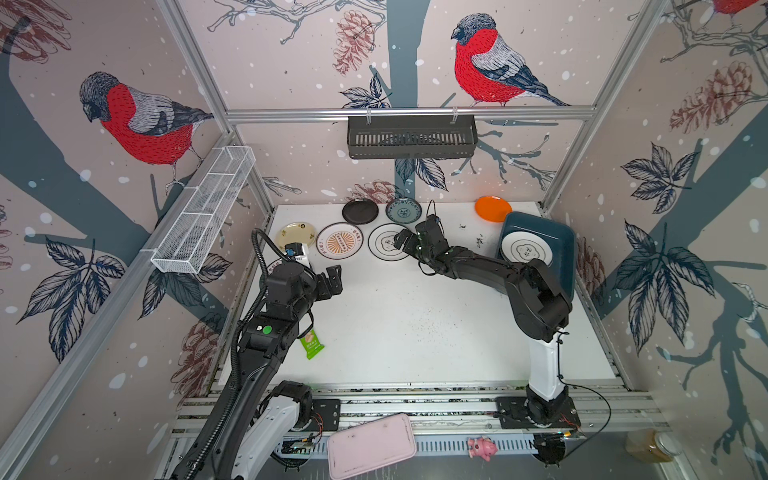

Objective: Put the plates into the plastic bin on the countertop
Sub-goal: 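Lower the right gripper onto the edge of the white character-printed plate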

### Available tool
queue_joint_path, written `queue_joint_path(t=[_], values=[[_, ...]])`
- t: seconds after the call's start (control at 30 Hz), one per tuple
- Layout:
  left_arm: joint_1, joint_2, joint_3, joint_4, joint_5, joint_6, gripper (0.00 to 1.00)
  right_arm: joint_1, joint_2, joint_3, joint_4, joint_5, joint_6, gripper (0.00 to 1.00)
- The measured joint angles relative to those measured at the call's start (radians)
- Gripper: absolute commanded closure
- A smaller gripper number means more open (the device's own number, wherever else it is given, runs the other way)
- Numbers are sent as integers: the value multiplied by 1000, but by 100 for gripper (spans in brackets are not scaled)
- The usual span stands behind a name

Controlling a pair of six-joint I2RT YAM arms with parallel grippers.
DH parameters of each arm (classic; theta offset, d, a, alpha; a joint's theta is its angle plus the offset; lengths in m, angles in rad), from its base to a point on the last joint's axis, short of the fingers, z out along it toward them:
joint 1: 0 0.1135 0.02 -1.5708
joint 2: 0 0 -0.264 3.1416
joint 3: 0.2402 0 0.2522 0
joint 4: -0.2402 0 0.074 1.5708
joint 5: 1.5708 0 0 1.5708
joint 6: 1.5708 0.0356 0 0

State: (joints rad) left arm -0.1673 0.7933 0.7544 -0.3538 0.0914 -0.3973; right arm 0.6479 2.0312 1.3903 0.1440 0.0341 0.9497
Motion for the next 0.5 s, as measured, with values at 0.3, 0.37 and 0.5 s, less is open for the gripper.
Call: queue_joint_path(t=[0.3,0.37,0.5], values=[[249,194,-108,199,452,-152,4,19,-59,-89,49,21,26,0],[313,225,-127,232,539,-182,4,24,-79,-111,60,41,45,0],[350,233,-141,271,620,-208,4,32,-106,-168,89,75,75,1]])
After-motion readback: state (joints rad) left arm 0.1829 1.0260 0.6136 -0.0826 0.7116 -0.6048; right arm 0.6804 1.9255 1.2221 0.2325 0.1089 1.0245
